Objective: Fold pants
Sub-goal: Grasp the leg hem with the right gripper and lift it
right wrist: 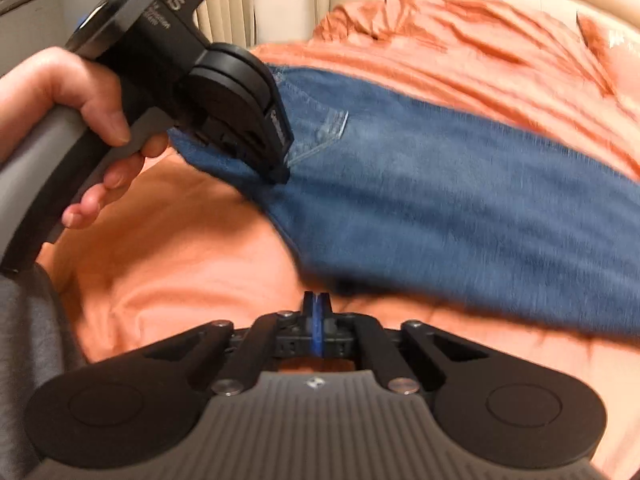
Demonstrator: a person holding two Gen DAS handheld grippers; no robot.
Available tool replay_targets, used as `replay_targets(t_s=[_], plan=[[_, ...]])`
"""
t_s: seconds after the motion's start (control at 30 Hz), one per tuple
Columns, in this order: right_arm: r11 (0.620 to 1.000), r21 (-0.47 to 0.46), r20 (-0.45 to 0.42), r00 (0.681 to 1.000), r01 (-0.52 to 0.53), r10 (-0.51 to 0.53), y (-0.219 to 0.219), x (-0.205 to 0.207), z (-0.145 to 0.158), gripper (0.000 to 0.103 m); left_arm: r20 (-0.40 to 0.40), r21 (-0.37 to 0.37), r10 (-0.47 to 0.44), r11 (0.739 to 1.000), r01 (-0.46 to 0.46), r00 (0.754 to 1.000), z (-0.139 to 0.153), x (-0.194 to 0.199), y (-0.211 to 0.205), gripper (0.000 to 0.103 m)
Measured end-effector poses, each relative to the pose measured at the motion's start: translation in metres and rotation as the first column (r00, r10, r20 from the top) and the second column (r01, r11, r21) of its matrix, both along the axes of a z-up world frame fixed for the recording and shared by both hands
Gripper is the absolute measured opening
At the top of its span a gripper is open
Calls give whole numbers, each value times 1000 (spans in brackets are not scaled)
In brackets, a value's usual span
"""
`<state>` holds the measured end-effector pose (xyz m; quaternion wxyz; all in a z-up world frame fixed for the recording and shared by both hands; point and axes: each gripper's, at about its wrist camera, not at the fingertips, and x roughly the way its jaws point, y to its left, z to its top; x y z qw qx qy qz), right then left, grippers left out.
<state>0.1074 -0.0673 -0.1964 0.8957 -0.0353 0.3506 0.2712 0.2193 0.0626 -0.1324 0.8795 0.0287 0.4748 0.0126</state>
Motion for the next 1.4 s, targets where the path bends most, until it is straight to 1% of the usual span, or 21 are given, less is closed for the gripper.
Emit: replay_targets(t_s=[0.1,0.17,0.23,0.3,0.4,0.47,0.53,0.6,0.67,0.7,0.77,0.83,0.9,1.0,1.1,1.17,1.23,1.3,1.4], plan=[[999,23,-7,999,40,-40,-11,-5,13,0,53,43,6,999,-8,999,11,-11,-3,9],[994,62,-24,996,86,-85,-24,-6,25,0,94,41,1,999,-5,996,23,-19,-3,12],[987,99,-35,992,126,-123,-40,-8,41,0,123,33,-18,999,14,992,37,-21,-4,12],[979,118,-29,986,167,-164,-60,-11,59,0,137,26,-59,998,56,989,52,-22,-10,17],[961,142,-22,971,239,-239,-98,-10,84,0,142,49,-143,989,138,979,72,-17,-32,19],[936,180,-37,953,302,-301,-135,-7,99,0,150,52,-200,980,194,968,84,-13,-51,19],[899,215,-72,924,382,-375,-175,-6,109,5,161,31,-259,966,258,952,91,-6,-70,19],[842,251,-127,879,477,-460,-224,-4,113,7,180,13,-329,943,333,927,96,-1,-90,19],[774,279,-174,822,569,-542,-273,-6,115,8,175,31,-380,924,381,908,95,9,-114,20],[738,292,-194,793,609,-578,-297,-10,115,16,173,36,-400,916,400,900,94,13,-125,19],[654,322,-238,727,685,-644,-345,-14,114,29,172,27,-419,907,421,892,88,26,-146,19],[581,343,-276,670,738,-689,-389,-19,108,29,165,6,-431,900,436,887,79,38,-165,19],[503,351,-322,606,790,-728,-429,-20,97,30,159,-4,-443,894,449,882,70,50,-182,19],[402,375,-384,535,835,-753,-482,-26,76,32,152,-9,-467,880,474,871,53,68,-205,20],[291,417,-463,477,861,-747,-524,-24,46,33,156,-18,-467,880,475,871,36,86,-221,20],[229,424,-504,439,876,-744,-543,-15,28,33,158,-42,-457,883,468,875,26,97,-228,20],[178,443,-536,419,879,-733,-559,-8,9,34,164,-62,-448,885,462,879,16,108,-234,20],[135,451,-565,400,882,-722,-571,-5,-7,34,167,-67,-452,881,468,876,7,118,-243,20],[83,477,-593,390,875,-704,-585,3,-28,33,167,-70,-452,881,468,876,-6,134,-254,20]])
